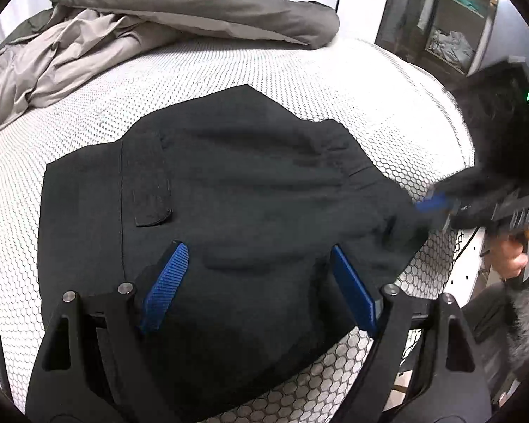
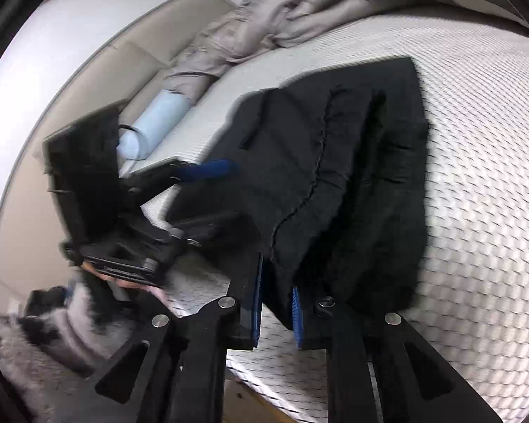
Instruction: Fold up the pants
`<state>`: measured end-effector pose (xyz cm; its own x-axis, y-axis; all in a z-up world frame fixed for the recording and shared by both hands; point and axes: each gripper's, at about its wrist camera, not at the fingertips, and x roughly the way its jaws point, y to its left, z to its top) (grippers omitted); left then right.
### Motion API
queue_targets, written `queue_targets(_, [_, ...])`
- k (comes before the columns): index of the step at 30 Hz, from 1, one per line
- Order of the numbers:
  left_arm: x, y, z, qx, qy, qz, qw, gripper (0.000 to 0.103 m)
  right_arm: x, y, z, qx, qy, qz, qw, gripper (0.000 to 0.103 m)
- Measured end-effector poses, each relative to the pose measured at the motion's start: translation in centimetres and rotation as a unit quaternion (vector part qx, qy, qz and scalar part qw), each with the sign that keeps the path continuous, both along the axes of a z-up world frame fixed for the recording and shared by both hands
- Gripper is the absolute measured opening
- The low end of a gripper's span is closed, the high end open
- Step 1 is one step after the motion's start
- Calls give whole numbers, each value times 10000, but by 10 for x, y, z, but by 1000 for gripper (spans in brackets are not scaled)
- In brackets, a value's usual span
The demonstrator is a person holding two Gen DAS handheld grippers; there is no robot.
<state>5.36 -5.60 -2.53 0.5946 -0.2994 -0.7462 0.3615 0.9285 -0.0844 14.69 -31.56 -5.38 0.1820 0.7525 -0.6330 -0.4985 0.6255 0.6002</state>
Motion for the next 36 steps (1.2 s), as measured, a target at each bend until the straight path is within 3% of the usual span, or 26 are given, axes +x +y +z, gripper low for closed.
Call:
queue_targets(3, [0, -9, 2, -306, -30, -114, 9995, 81, 5, -42, 20, 383, -486, -963, 9934, 35])
queue_targets(5, [2, -21, 0, -314, -18, -177, 9993, 81, 18, -62, 15, 613, -351, -1560, 9852, 36])
queue_targets(7, [5, -33, -6, -240, 26, -195, 9995, 81, 37, -65, 1, 834, 9, -1791, 9803, 36])
queue_targets(11, [4, -48, -15, 95, 21, -255, 9996, 81, 62, -46, -20, 920, 293, -1757, 9797, 36])
queue_targets(15, [2, -43, -17, -16, 101, -279, 9996, 81, 69, -41, -21, 864, 217, -1679, 9818, 38])
queue_targets(19, [-2, -43, -19, 73, 73, -312, 9995, 82, 70, -41, -19, 1351, 80, -1521, 9791, 39])
queue_targets(22, [-3, -42, -19, 76, 93, -312, 9994, 81, 77, -39, -35, 1479, 417, -1364, 9787, 39])
queue_targets(24, [-5, -40, -18, 88, 104, -334, 9993, 81, 80, -31, -42, 1478, 595, -1224, 9796, 40])
queue_targets(28, [-5, -39, -19, 103, 103, -341, 9993, 82, 71, -18, -33, 1282, 418, -908, 9867, 40])
queue_targets(30, [-5, -38, -19, 124, 95, -341, 9993, 82, 64, -7, -31, 900, 247, -961, 9910, 29])
queue_targets(31, [-5, -38, -18, 108, 86, -339, 9993, 82, 66, -3, -26, 804, 192, -1000, 9915, 16])
queue_targets(34, [-5, -33, -13, -43, 19, -247, 9997, 82, 57, -3, 2, 1265, -78, -969, 9872, 14])
queue_targets(36, [-3, -28, -13, -160, 73, -191, 9997, 82, 56, -7, 5, 1317, -25, -1103, 9851, 19])
